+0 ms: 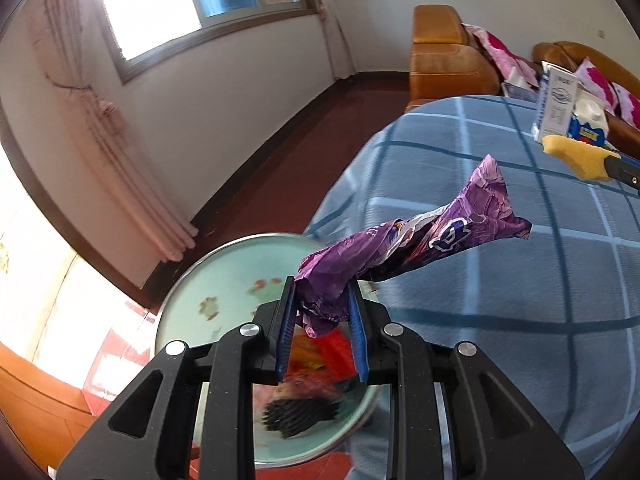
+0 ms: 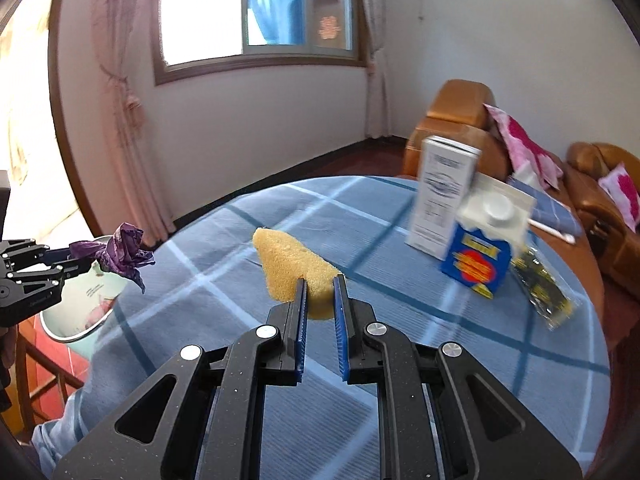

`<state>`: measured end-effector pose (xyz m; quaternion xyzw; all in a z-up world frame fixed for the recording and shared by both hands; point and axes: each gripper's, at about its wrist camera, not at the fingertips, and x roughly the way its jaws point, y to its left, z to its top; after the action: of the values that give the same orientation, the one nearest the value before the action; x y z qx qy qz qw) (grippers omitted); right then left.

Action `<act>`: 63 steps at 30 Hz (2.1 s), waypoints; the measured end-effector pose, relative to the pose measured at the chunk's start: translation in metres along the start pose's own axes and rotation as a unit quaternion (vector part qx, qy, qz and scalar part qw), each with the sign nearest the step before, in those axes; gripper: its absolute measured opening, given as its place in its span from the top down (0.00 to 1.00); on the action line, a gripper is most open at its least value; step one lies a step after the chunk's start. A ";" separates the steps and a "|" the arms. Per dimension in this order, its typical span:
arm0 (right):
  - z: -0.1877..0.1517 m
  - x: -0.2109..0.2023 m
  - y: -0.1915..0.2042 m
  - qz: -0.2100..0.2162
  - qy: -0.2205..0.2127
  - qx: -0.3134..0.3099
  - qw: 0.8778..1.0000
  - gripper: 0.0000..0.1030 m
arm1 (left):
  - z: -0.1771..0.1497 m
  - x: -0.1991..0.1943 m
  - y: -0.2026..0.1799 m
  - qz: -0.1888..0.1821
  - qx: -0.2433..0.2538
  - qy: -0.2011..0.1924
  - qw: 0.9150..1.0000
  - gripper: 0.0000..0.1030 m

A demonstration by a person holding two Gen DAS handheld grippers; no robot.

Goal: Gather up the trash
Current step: 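Carry the purple wrapper over the bin with the left tool while the right tool carries the sponge, then open both tools over the bin to drop the purple wrapper and sponge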

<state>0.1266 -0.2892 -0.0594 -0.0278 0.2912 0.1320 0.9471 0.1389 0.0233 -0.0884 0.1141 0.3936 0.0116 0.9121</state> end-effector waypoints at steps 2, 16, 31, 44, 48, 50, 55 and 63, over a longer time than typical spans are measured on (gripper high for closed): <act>0.002 0.005 0.010 0.009 0.002 -0.010 1.000 0.87 | -0.004 -0.002 0.011 0.009 -0.004 0.002 1.000 0.76; 0.019 0.028 0.077 0.060 0.005 -0.069 0.996 0.87 | -0.028 -0.010 0.064 0.053 -0.035 0.012 0.998 0.76; 0.026 0.038 0.121 0.086 0.005 -0.113 0.990 0.87 | -0.047 -0.012 0.094 0.082 -0.050 0.023 0.995 0.76; 0.026 0.040 0.146 0.104 0.006 -0.139 0.985 0.87 | -0.058 -0.013 0.110 0.100 -0.057 0.030 0.993 0.76; 0.027 0.042 0.152 0.106 0.007 -0.146 0.984 0.87 | -0.060 -0.014 0.115 0.104 -0.061 0.032 0.992 0.76; 0.028 0.042 0.156 0.108 0.006 -0.149 0.983 0.87 | -0.061 -0.013 0.118 0.106 -0.063 0.032 0.992 0.76; 0.029 0.042 0.163 0.114 0.005 -0.158 0.981 0.87 | -0.062 -0.014 0.122 0.114 -0.067 0.033 0.991 0.76; 0.029 0.048 0.187 0.142 0.014 -0.185 0.972 0.82 | -0.061 -0.017 0.124 0.128 -0.078 0.028 0.988 0.51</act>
<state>0.1308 -0.0936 -0.0575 -0.1625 0.2763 0.3167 0.8927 0.0918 0.1539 -0.0900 0.0914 0.3986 0.1620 0.8981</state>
